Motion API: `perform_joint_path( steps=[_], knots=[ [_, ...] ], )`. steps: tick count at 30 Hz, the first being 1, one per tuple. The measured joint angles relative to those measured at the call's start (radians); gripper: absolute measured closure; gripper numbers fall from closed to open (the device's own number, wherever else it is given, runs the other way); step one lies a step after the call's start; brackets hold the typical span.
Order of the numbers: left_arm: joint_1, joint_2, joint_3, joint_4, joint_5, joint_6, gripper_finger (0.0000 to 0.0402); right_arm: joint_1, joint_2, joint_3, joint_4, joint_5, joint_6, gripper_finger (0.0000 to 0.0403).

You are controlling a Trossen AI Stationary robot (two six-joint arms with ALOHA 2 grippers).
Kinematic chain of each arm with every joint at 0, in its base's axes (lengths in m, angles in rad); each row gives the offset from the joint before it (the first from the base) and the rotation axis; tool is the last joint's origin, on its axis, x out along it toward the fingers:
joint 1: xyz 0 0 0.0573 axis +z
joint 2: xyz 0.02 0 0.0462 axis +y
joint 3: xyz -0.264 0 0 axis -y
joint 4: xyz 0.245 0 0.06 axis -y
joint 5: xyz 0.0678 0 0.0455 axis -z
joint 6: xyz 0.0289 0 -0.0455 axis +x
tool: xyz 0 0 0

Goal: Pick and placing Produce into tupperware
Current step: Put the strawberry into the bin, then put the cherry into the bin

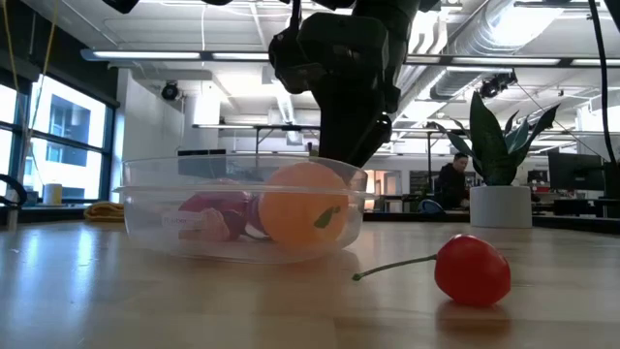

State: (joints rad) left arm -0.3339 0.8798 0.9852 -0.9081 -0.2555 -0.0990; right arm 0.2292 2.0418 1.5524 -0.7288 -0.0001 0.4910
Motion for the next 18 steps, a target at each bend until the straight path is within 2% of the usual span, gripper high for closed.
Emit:
perform_joint_path(
  steps=[13, 18],
  knots=[
    [0.0, 0.0, 0.0, 0.0, 0.0, 0.0, 0.0401, 0.0, 0.0, 0.0, 0.0, -0.001, -0.018, 0.0222],
    [0.0, 0.0, 0.0, 0.0, 0.0, 0.0, 0.0401, -0.008, -0.042, 0.0, -0.01, -0.02, 0.004, 0.0221]
  ],
)
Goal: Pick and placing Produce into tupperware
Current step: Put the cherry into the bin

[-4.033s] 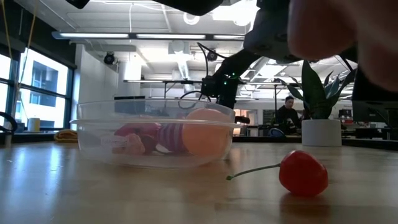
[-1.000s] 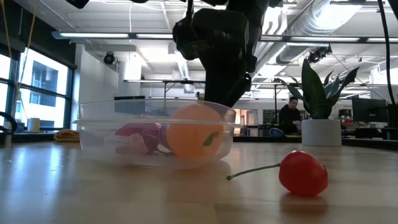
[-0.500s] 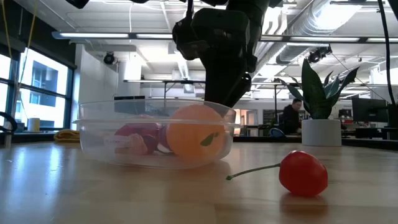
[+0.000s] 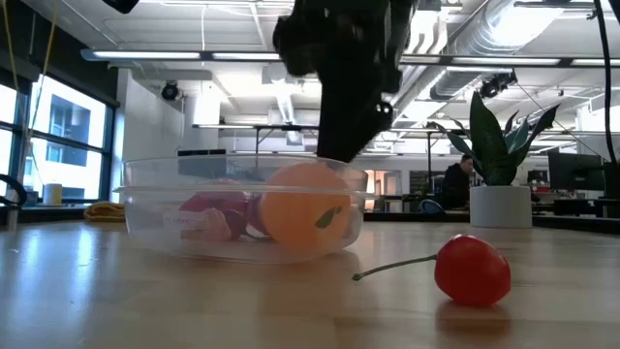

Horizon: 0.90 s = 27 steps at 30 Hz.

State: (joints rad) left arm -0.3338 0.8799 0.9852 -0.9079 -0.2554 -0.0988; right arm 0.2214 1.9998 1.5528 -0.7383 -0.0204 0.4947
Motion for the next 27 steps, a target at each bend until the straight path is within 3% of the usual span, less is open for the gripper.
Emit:
perform_joint_path(
  steps=[5, 11, 18, 27],
  knots=[
    [0.0, 0.0, 0.0, 0.0, 0.0, 0.0, 0.0401, 0.012, -0.09, 0.0, -0.039, 0.055, 0.004, 0.0221],
    [0.0, 0.0, 0.0, 0.0, 0.0, 0.0, 0.0401, 0.103, -0.19, 0.001, -0.126, 0.233, 0.039, 0.0221],
    [0.0, 0.0, 0.0, 0.0, 0.0, 0.0, 0.0401, 0.265, -0.225, 0.001, -0.327, 0.514, 0.275, 0.0221],
    [0.0, 0.0, 0.0, 0.0, 0.0, 0.0, 0.0401, 0.356, -0.224, 0.001, -0.547, 0.58, 0.623, 0.0221]
  ],
)
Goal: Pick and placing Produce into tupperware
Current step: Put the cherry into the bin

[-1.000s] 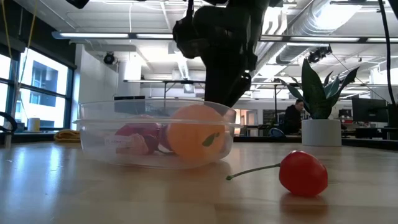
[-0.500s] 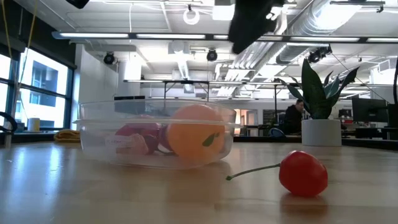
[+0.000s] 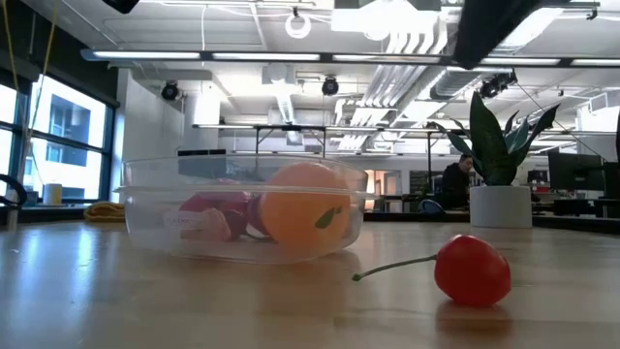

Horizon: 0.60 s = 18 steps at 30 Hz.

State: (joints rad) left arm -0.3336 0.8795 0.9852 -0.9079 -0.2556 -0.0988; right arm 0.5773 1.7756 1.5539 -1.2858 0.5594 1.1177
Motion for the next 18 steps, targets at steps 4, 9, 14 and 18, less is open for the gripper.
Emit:
perform_joint_path(
  steps=[4, 9, 14, 18],
  knots=[
    [0.0, 0.0, 0.0, 0.0, 0.0, 0.0, 0.0401, 0.014, 0.0, 0.0, -0.12, 0.044, 0.198, 0.0221],
    [0.0, 0.0, 0.0, 0.0, 0.0, 0.0, 0.0401, 0.013, 0.005, 0.0, -0.086, 0.068, 0.112, 0.0221],
    [0.0, 0.0, 0.0, 0.0, 0.0, 0.0, 0.0401, 0.025, 0.006, 0.0, 0.033, -0.01, -0.03, 0.0221],
    [0.0, 0.0, 0.0, 0.0, 0.0, 0.0, 0.0401, 0.048, 0.006, 0.0, 0.026, -0.066, -0.066, 0.0221]
  ],
)
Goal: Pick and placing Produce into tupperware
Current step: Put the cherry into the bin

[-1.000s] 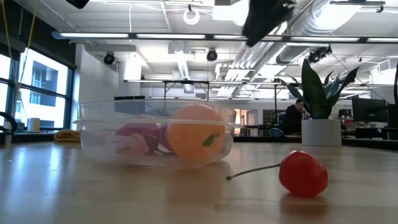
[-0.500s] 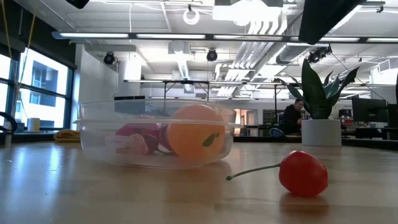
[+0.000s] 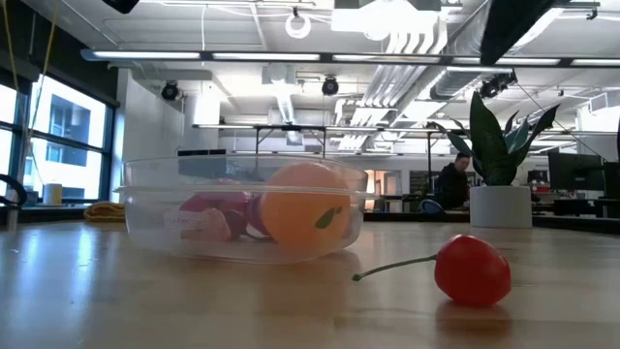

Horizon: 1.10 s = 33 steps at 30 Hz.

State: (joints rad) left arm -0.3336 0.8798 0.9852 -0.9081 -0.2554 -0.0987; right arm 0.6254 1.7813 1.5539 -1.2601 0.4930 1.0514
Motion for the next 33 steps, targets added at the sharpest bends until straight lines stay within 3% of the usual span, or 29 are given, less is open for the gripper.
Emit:
perform_joint_path(
  steps=[5, 11, 14, 20, 27, 33],
  knots=[
    [0.0, 0.0, 0.0, 0.0, 0.0, 0.0, 0.0401, 0.06, 0.006, -0.001, 0.141, -0.044, -0.102, 0.0221],
    [0.0, 0.0, 0.0, 0.0, 0.0, 0.0, 0.0401, 0.116, 0.008, -0.083, 0.463, -0.105, -0.272, 0.0221],
    [0.0, 0.0, 0.0, 0.0, 0.0, 0.0, 0.0401, 0.117, 0.009, -0.166, 0.576, -0.136, -0.27, 0.0221],
    [0.0, 0.0, 0.0, 0.0, 0.0, 0.0, 0.0401, 0.092, 0.009, -0.297, 0.688, -0.099, -0.272, 0.0221],
    [0.0, 0.0, 0.0, 0.0, 0.0, 0.0, 0.0401, 0.069, 0.009, -0.451, 0.995, -0.172, -0.306, 0.0221],
    [0.0, 0.0, 0.0, 0.0, 0.0, 0.0, 0.0401, 0.082, 0.009, -0.549, 1.177, -0.172, -0.32, 0.0222]
  ],
)
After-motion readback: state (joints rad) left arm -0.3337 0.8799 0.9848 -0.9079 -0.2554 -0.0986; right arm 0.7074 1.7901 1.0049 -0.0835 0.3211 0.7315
